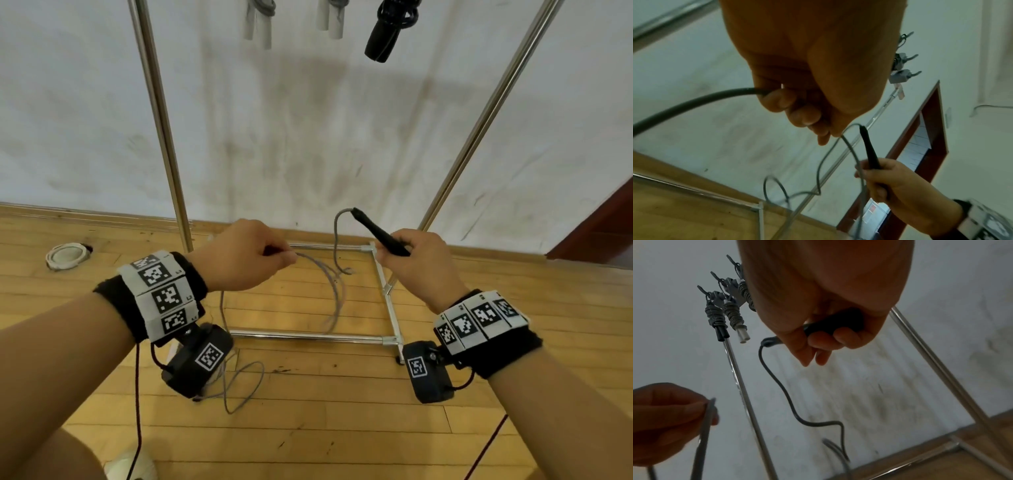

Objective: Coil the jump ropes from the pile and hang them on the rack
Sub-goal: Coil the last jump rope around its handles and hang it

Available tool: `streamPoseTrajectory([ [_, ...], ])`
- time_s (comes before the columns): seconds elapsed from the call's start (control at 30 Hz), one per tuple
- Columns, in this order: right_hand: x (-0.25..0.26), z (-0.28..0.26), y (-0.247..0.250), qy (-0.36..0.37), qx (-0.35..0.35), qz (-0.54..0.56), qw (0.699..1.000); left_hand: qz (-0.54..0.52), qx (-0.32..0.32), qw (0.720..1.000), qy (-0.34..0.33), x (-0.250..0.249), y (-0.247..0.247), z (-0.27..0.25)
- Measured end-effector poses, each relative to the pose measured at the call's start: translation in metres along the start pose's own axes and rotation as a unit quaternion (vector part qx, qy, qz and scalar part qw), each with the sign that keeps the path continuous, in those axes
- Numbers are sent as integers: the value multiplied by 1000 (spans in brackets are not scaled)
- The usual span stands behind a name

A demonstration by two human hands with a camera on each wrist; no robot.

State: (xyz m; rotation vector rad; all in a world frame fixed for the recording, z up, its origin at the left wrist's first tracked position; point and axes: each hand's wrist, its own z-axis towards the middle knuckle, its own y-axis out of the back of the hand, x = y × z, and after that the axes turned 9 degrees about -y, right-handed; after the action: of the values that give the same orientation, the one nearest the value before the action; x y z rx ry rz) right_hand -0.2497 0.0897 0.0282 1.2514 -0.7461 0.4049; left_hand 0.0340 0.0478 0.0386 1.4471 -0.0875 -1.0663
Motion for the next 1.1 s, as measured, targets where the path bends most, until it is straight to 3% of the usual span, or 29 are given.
streamPoseTrajectory([
  [0.1,15,-14,-8,23,64,80,994,12,14,1000,-18,-16,-10,4],
  [0.23,36,-32,-23,73,130,107,983,-47,-36,998,-21,-29,-18,7],
  [0.43,45,-31,-27,46,96,110,988,-51,-17,998,-25,-24,-16,5],
  [0.63,43,-16,-6,58,45,174,982,-43,146,988,21,8,-15,-5],
  [0.8,39,-2,13,46,-14,215,975,-47,199,977,62,33,-13,-10],
  [0.97,24,8,20,25,-41,226,973,-40,201,975,87,48,-11,-10],
  [1.1,1,16,18,-19,-12,136,990,15,129,988,79,45,-8,-8],
])
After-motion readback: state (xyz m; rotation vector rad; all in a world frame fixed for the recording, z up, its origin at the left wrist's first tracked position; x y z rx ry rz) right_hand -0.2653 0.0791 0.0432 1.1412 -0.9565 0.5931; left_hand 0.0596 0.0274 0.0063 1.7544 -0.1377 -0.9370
